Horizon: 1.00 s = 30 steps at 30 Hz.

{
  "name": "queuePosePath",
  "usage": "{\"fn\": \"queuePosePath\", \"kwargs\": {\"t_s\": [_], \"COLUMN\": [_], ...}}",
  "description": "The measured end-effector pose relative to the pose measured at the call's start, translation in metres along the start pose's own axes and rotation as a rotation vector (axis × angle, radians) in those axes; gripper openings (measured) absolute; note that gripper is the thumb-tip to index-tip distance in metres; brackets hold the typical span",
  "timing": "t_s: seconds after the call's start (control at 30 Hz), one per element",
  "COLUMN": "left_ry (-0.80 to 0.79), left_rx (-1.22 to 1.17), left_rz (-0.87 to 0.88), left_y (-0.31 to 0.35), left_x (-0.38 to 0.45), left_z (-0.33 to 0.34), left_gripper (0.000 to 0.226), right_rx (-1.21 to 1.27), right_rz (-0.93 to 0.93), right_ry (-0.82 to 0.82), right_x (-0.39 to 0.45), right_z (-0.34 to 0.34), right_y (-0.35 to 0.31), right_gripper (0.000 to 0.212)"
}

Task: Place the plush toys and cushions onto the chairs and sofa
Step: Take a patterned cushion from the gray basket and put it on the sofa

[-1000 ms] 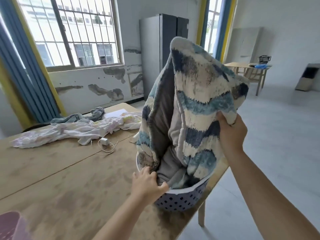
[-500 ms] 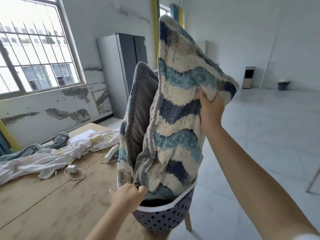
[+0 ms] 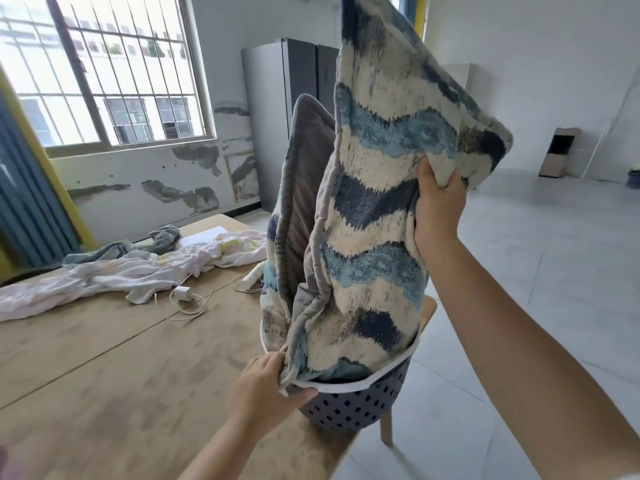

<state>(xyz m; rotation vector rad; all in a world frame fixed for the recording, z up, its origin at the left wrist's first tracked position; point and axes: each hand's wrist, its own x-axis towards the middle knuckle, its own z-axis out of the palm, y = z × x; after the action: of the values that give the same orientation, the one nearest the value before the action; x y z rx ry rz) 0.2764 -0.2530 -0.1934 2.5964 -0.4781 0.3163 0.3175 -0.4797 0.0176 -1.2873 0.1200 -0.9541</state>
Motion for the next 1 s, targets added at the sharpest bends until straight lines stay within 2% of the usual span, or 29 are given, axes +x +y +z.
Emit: {"fn": "queuePosePath", "kwargs": {"t_s": [0.1,0.17,0.23,0.3,0.4,0.47,0.57,0.63,0.7,0.77,0.93,1.0], "left_ry": [0.021,-0.024,-0.139,-0.267,-0.296,-0.274,-0.267,-0.240,-0.167,-0.067,0.083,0.080], "left_rx": [0.033,0.041,0.117,0.186,0.230,0.256,0.201,0.113,-0.014,-0.116,-0.172,-0.225], "left_rz": [0.051,0.063,0.028,-0.027,-0.075,-0.114,-0.172,-0.226,-0.271,-0.324,-0.388,-0.416], "left_y": [0.002,0.008,0.015,0.018,0.012,-0.001,-0.024,-0.039,-0.050,-0.054,-0.053,-0.047], "left_x": [0.007,0.015,0.022,0.030,0.036,0.032,0.022,0.016,0.008,-0.001,-0.018,-0.019], "left_z": [0.008,0.007,0.003,-0.003,-0.022,-0.034,-0.048,-0.057,-0.066,-0.074,-0.081,-0.079], "left_gripper": [0.057,0.069,0.081,0.066,0.045,0.040,0.052,0.051,0.045,0.031,0.039,0.036], "right_rx": [0.047,0.113,0.145,0.181,0.233,0.239,0.257,0.256,0.253,0.269,0.324,0.325], "right_rz": [0.029,0.056,0.091,0.118,0.137,0.142,0.163,0.164,0.167,0.155,0.105,0.060], "right_ry": [0.031,0.058,0.065,0.062,0.042,0.029,0.000,-0.010,-0.004,-0.007,-0.010,0.007], "right_x": [0.002,0.006,0.007,0.008,0.007,0.004,-0.008,-0.016,-0.021,-0.025,-0.022,-0.015], "right_z": [-0.006,-0.008,-0.008,-0.005,0.000,0.004,0.017,0.030,0.044,0.057,0.074,0.075], "right_y": [0.007,0.012,0.015,0.018,0.018,0.020,0.024,0.023,0.017,0.008,-0.019,-0.031], "right_gripper": [0.009,0.021,0.034,0.032,0.011,0.012,0.009,0.013,0.024,0.027,0.015,0.008]}}
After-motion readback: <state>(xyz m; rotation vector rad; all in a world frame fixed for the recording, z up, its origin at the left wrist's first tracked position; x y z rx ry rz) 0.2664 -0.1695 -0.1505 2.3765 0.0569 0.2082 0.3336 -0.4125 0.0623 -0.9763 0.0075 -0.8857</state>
